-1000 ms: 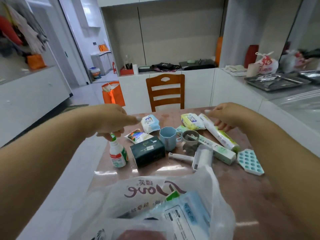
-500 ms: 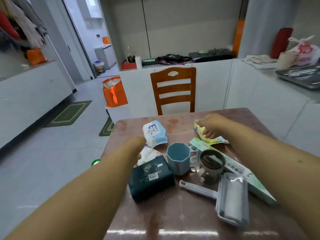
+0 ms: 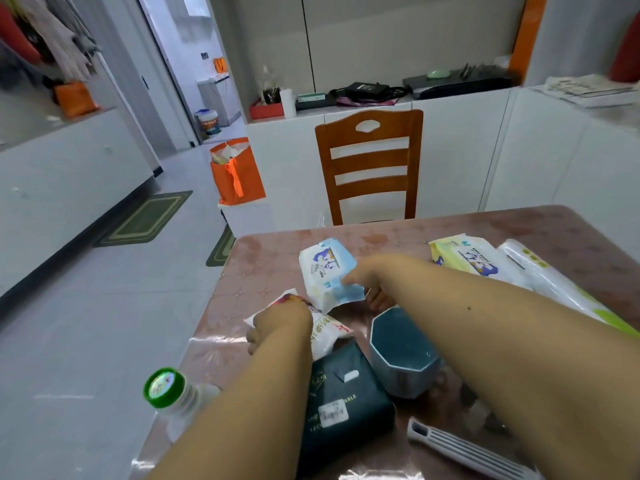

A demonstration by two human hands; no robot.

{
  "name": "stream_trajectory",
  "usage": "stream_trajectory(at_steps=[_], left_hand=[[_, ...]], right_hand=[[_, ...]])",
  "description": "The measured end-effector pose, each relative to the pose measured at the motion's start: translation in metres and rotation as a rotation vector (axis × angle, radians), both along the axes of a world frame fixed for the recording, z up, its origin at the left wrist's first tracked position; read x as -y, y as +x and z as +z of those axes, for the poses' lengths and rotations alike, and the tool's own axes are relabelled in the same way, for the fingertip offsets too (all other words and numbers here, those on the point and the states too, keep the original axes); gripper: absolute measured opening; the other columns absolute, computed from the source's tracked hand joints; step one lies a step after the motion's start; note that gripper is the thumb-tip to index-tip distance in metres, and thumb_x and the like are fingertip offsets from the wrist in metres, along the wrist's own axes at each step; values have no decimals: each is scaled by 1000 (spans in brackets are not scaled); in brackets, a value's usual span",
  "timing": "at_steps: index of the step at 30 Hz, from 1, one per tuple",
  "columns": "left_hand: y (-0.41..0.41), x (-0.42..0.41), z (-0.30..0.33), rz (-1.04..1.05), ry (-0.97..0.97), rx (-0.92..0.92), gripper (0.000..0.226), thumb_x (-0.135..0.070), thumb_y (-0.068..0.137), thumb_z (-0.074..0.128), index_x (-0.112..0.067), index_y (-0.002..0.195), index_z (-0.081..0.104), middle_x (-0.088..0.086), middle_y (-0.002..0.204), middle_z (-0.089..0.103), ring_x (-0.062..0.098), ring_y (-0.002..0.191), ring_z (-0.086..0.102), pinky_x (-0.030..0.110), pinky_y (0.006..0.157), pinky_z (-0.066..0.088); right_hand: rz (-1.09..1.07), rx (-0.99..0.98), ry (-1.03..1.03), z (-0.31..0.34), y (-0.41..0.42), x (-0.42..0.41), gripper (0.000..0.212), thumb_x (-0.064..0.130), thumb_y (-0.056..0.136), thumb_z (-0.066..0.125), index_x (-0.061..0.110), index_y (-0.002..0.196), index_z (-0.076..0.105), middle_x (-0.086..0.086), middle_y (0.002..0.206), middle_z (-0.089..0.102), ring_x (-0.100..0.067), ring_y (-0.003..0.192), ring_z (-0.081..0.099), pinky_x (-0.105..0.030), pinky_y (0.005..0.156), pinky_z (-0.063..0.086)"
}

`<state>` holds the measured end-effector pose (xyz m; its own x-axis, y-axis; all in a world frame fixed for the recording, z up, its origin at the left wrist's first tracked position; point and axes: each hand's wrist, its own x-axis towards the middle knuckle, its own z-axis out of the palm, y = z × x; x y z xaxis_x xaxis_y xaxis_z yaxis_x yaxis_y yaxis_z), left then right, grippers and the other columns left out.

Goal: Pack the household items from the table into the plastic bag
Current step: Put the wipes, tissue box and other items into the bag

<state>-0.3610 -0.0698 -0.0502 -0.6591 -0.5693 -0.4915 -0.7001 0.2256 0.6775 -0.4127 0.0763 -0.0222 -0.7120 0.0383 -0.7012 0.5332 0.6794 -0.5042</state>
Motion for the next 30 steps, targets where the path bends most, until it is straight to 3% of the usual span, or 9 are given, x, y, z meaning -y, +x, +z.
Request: stream_trajectory(at_steps=[3,7,13,15,17,21,24,27,30], left_hand=[[-3,0,4,66,-179,-34,43,-27,88,48,-4,124,52,19,135,47,34,123,43,38,102,37],[-4,-10,7,45,348,-361,35,-18,92,49,2,118,57,24,123,62,31,91,64,29,63,49],[-6,-25,40,104,1316,-472,40,-34,89,58,-12,123,60,19,108,72,36,93,71,51,81,57],[-3,-30,44,110,1310,-494,37,-19,84,66,-14,120,61,15,98,75,32,84,73,49,68,60],[2,-36,45,68,1301,-502,37,-15,85,65,-14,121,61,12,102,75,29,88,72,45,68,60],[5,-41,43,24,1304,-490,38,-15,85,65,-14,123,60,11,110,73,29,100,69,46,81,56],[6,-43,39,2,1282,-482,32,-13,85,65,-14,117,61,12,106,74,29,97,70,46,79,58],[5,-43,36,-3,1267,-494,33,-13,84,65,-14,117,61,11,105,74,29,97,71,47,81,57],[6,-43,33,-12,1265,-501,35,-11,84,65,-12,119,60,13,108,73,31,98,70,52,87,54]], right_hand=[[104,-95,98,-5,-2,6,47,31,96,53,-7,123,49,-20,97,65,-26,76,61,-39,91,50],[-140,-242,-304,4,-6,7,32,5,94,52,-5,125,51,-22,124,60,-33,111,60,-45,99,47],[-61,-170,-727,43,12,-32,16,19,95,53,7,102,62,-9,94,73,-18,81,73,-30,62,59],[-70,-344,-582,47,13,-66,29,36,96,49,10,102,63,-12,107,70,-23,95,69,-36,76,56],[-180,-553,-81,43,6,-108,46,41,97,44,4,121,57,-18,127,58,-31,114,57,-39,93,45],[-13,-303,646,3,4,-166,51,42,99,30,10,130,53,-14,138,51,-33,125,47,-39,106,34],[-19,-289,658,-18,2,-163,58,53,94,33,12,132,51,-13,142,46,-35,128,41,-43,104,32],[36,-370,592,-22,-1,-150,44,50,87,53,9,94,68,-15,105,62,-30,93,57,-31,76,43],[35,-297,493,-27,1,-137,57,66,78,57,11,91,58,-11,98,60,-28,92,57,-32,75,45]])
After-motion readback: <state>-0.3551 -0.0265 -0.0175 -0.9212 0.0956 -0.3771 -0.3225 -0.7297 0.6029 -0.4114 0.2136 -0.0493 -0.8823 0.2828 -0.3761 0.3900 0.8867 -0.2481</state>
